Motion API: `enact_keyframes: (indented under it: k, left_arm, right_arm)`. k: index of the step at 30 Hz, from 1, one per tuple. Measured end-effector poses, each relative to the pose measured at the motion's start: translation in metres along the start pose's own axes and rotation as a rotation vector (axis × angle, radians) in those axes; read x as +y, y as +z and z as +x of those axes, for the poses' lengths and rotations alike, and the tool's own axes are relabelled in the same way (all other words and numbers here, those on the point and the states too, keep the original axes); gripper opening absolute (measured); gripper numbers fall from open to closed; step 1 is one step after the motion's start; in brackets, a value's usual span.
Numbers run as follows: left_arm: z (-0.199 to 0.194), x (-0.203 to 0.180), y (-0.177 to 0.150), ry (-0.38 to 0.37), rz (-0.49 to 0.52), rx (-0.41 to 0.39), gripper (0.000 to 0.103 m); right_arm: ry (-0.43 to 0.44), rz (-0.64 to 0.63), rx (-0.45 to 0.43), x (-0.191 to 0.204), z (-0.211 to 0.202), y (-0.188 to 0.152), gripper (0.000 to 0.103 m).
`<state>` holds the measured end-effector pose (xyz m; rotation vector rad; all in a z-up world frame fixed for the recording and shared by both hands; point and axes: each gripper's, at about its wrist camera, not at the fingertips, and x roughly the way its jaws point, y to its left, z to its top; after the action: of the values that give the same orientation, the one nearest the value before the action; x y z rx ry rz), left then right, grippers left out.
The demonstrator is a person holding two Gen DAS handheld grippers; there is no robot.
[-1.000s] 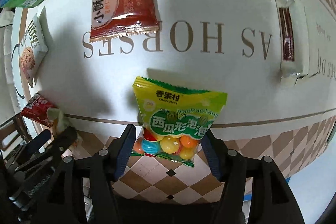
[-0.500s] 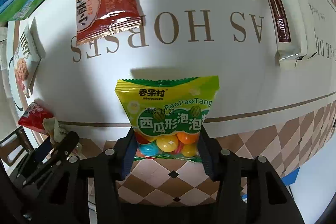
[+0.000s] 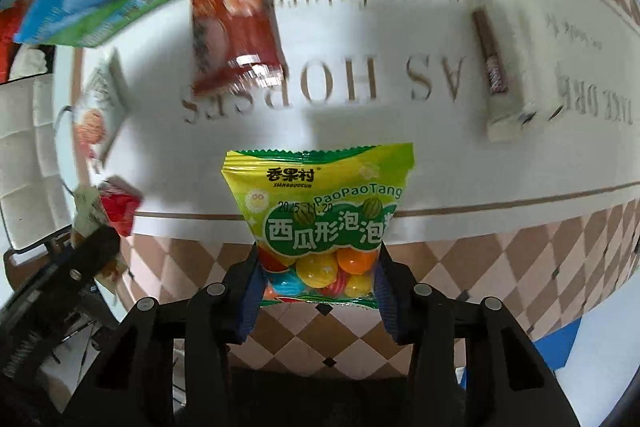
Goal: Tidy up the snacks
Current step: 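Carry both held packets over the box and lower them inside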
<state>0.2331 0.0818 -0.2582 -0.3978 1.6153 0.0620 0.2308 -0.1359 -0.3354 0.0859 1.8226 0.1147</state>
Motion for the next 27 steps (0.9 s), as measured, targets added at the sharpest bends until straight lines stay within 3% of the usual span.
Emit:
enact_keyframes:
  k: [7, 11, 16, 23, 27]
  left_arm:
    - [-0.074, -0.03, 0.055, -0.077, 0.063, -0.121, 0.053]
    - [-0.095, -0.053, 0.089, -0.085, 0.102, -0.178, 0.054]
    - [-0.1, -0.07, 0.137, -0.049, 0.133, -0.226, 0.054]
    - [-0.061, -0.076, 0.207, -0.038, 0.118, -0.132, 0.054]
    - [-0.022, -0.072, 0.237, -0.054, 0.085, -0.022, 0.054]
  right_arm:
    - [0.101, -0.015, -0.107, 0.005, -0.082, 0.016, 0.051]
    - [0.154, -0.024, -0.199, 0.004, -0.131, 0.045, 0.051]
    - [0.153, -0.029, -0.295, 0.018, -0.174, 0.083, 0.051]
    - [0.097, -0.022, -0.337, 0.036, -0.169, 0.157, 0.051]
    - [0.061, -0.015, -0.301, 0.046, -0.128, 0.187, 0.051]
